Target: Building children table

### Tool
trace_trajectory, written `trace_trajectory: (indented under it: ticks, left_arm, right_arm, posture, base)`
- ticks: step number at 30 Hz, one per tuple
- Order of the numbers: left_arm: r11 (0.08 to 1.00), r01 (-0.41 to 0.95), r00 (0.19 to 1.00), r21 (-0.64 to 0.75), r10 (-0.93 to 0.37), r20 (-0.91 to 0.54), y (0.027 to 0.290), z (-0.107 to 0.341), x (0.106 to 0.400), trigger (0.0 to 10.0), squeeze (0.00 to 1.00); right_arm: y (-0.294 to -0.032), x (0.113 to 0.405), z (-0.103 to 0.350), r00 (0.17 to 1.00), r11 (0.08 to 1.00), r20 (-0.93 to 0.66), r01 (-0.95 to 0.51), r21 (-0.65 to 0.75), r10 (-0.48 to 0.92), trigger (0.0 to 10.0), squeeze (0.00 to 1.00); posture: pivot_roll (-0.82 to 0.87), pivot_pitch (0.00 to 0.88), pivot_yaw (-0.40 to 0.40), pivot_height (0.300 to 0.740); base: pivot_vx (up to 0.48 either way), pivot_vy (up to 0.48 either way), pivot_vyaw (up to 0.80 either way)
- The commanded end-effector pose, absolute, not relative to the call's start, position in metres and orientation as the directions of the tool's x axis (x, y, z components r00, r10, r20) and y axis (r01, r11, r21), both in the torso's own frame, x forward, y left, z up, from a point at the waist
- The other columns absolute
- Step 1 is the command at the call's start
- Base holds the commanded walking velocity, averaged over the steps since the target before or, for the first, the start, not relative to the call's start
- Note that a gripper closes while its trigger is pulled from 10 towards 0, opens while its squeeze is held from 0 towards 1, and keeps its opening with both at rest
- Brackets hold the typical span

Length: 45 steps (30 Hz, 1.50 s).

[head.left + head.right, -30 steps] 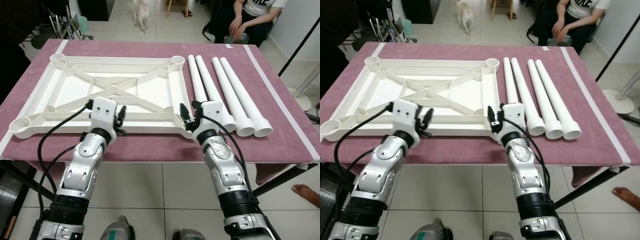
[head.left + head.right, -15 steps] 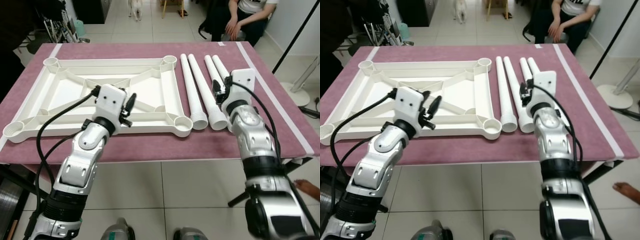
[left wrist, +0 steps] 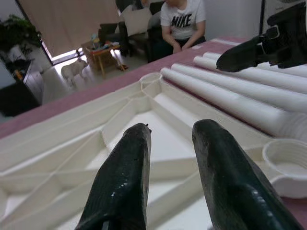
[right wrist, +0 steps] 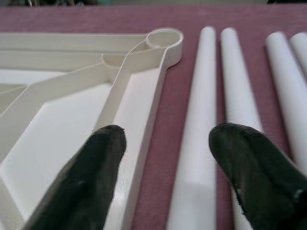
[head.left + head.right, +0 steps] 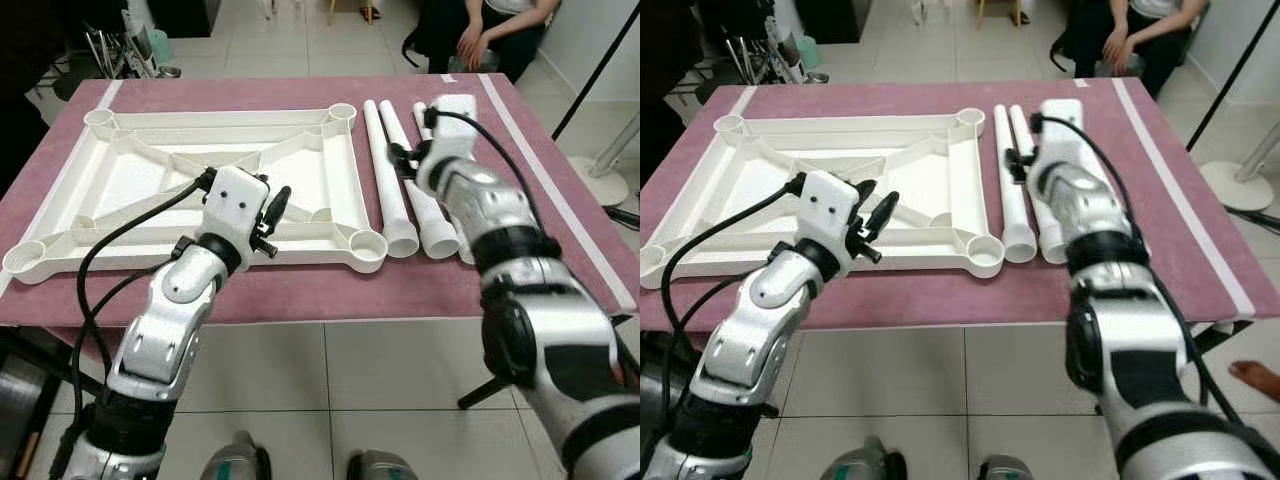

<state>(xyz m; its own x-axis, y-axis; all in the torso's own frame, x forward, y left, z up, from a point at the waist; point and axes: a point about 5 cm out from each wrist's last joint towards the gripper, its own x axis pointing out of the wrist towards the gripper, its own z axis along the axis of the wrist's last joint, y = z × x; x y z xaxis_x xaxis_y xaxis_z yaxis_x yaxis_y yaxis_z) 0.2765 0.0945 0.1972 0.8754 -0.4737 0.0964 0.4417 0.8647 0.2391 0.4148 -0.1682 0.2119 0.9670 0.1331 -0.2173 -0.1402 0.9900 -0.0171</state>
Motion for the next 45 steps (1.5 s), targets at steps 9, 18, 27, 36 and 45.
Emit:
trace_trajectory:
  ticks: [9, 18, 27, 36, 45]
  left_arm:
    - [0.879, 0.403, 0.898, 0.255, -0.434, 0.077, 0.101, 0.196, 0.27, 10.0, 0.0]
    - [0.878, 0.401, 0.9, 0.26, -0.43, 0.066, 0.102, 0.196, 0.268, 10.0, 0.0]
    - [0.865, 0.419, 0.894, 0.275, -0.446, 0.042, 0.103, 0.197, 0.267, 10.0, 0.0]
    - [0.868, 0.418, 0.897, 0.268, -0.441, 0.029, 0.104, 0.196, 0.263, 10.0, 0.0]
    - [0.845, 0.448, 0.886, 0.293, -0.464, -0.015, 0.102, 0.19, 0.258, 10.0, 0.0]
  right_arm:
    - [-0.172, 0.414, 0.19, 0.947, 0.995, -0.319, -0.05, -0.083, 0.021, 10.0, 0.0]
    - [-0.185, 0.413, 0.186, 0.948, 0.995, -0.308, 0.056, -0.086, -0.08, 10.0, 0.0]
    - [-0.178, 0.408, 0.167, 0.916, 0.999, -0.399, 0.034, 0.014, -0.026, 10.0, 0.0]
    - [-0.171, 0.405, 0.157, 0.898, 0.999, -0.439, -0.011, -0.036, -0.006, 8.7, 0.0]
    - [-0.177, 0.402, 0.15, 0.898, 1.0, -0.439, 0.006, -0.03, -0.019, 10.0, 0.0]
  posture:
    - [0.11, 0.0, 0.0, 0.74]
    - [0.12, 0.0, 0.015, 0.74]
    - [0.14, 0.0, 0.036, 0.74]
    - [0.14, 0.011, 0.029, 0.74]
    - [0.15, 0.014, 0.023, 0.74]
  base:
    - [0.0, 0.0, 0.0]
    - [0.0, 0.0, 0.0]
    - [0.0, 0.0, 0.0]
    - [0.0, 0.0, 0.0]
    - [0.0, 0.0, 0.0]
